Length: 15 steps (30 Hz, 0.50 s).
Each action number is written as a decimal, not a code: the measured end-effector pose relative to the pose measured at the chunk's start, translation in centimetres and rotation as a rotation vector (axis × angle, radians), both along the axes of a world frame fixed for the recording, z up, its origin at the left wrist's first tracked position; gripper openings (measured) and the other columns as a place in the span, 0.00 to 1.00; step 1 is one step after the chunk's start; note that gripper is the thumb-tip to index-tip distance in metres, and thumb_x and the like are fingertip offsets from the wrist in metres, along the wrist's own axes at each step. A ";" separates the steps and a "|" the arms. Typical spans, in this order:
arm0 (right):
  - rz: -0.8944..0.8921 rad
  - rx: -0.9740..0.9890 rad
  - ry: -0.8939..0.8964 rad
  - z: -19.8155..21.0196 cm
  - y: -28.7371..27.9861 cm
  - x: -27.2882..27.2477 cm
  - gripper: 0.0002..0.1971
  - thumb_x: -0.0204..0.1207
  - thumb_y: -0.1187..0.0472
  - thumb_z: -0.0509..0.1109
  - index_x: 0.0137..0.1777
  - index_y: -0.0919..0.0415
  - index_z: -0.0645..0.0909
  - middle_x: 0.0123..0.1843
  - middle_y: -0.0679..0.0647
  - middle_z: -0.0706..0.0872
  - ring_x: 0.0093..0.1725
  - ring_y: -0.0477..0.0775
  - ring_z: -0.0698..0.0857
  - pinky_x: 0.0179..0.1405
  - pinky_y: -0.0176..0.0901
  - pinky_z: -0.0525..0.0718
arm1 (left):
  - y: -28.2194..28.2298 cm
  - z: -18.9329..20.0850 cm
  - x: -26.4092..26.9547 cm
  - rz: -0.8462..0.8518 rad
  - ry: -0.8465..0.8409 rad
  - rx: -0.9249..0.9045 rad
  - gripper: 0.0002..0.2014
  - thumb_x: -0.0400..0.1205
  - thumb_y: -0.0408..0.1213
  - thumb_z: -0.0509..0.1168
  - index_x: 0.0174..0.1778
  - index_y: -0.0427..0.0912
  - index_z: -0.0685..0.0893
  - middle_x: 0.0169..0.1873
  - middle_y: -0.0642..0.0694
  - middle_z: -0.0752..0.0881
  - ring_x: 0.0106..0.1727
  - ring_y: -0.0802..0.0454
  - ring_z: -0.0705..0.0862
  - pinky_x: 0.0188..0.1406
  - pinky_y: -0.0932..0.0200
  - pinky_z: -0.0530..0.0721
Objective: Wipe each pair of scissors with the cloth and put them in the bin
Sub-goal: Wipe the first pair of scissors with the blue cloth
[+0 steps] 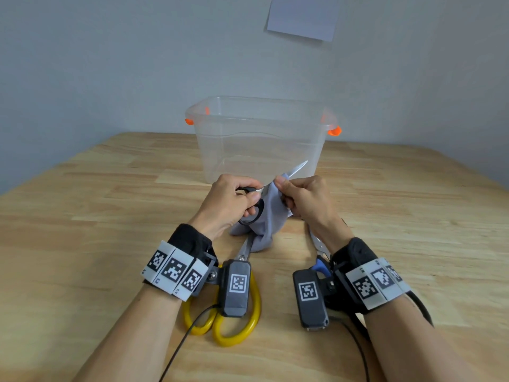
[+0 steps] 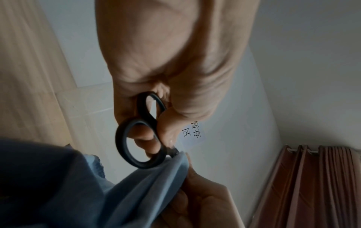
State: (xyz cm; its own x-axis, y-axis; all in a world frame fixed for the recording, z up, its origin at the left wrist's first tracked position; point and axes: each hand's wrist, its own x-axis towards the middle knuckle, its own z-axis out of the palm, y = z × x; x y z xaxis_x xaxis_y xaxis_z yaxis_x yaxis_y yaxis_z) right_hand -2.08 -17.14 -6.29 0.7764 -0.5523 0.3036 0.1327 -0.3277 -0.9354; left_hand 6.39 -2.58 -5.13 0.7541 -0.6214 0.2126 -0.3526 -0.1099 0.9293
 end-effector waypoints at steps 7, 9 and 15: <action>0.073 -0.037 0.037 0.2 0.4 -0.2 0.30 0.80 0.59 0.74 0.13 0.55 0.75 0.16 0.49 0.70 0.18 0.44 0.65 0.20 0.32 0.65 | 0.1 0.3 -0.3 -0.029 0.000 -0.005 0.13 0.84 0.23 0.66 0.45 0.48 0.87 0.28 0.50 0.83 0.24 0.61 0.81 0.29 0.63 0.78; 0.060 0.035 0.002 0.5 0.3 -0.5 0.27 0.80 0.61 0.74 0.17 0.57 0.76 0.16 0.50 0.69 0.17 0.44 0.65 0.18 0.31 0.64 | 0.2 0.3 -0.3 -0.032 0.005 -0.005 0.12 0.84 0.24 0.66 0.45 0.47 0.87 0.28 0.50 0.83 0.24 0.61 0.81 0.28 0.64 0.78; -0.001 0.118 -0.064 1.0 -0.1 -0.9 0.27 0.82 0.64 0.71 0.19 0.61 0.75 0.15 0.48 0.69 0.15 0.42 0.64 0.16 0.28 0.63 | 0.3 0.3 -0.5 -0.028 0.026 -0.003 0.10 0.84 0.23 0.67 0.51 0.44 0.85 0.26 0.50 0.82 0.21 0.62 0.80 0.26 0.67 0.77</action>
State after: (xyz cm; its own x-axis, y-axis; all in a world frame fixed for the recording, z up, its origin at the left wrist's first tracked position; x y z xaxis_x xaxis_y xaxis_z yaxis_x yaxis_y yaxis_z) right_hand -3.01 -17.26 -5.32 0.7568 -0.5880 0.2855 0.1929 -0.2164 -0.9571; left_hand 5.93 -2.26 -4.79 0.7415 -0.6419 0.1953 -0.3313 -0.0971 0.9385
